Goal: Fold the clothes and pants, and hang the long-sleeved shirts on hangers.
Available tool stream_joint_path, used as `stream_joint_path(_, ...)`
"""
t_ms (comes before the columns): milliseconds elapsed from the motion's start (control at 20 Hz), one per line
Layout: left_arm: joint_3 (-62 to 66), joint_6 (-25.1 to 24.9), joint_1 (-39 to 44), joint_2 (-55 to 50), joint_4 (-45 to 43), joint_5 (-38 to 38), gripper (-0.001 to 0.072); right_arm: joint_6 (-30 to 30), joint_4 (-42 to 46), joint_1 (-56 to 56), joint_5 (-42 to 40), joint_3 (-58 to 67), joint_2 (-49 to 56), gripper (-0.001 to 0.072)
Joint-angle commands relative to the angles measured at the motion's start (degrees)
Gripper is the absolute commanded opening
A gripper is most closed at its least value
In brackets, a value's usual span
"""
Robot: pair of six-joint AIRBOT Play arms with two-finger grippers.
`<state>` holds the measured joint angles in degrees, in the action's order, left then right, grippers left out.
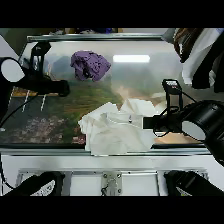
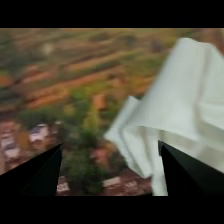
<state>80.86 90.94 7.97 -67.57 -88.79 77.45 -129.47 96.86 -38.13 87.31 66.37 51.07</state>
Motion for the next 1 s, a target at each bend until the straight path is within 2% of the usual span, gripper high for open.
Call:
stream_joint_path(0, -9.64, -0.09, -5.38, -0.81, -13.46, -13.40, 0.0640, -0.02, -0.02, -0.07, 0.00, -0.02, 0.02, 0.0026)
stream_joint_path(100, -12.07, -0.04, -6.64, -4.48, -18.16, -18.01, 0.0641, -0.02, -0.02, -0.07, 0.02, -0.02, 0.02, 0.0026)
stream_joint_path(350, -12.02, -0.02, -11.41, -15.54, -22.97, -23.56, 0.0639, -0.02, -0.04, -0.07, 0.00, -0.02, 0.02, 0.0026)
stream_joint_path(600, -12.00, 1.03, -13.90, -22.40, -28.83, -29.27, 0.0639, -0.02, -0.02, -0.07, 0.00, -0.02, 0.02, 0.0026)
stream_joint_path(800, -11.85, 1.07, -14.71, -25.73, -29.00, -33.92, 0.0639, 0.00, -0.02, -0.07, 0.00, -0.02, 0.02, 0.0026)
stream_joint_path(950, -8.22, 1.14, -14.73, -29.64, -29.00, -32.72, 0.0639, 0.00, -0.02, -0.07, 0.00, -0.02, 0.02, 0.0026)
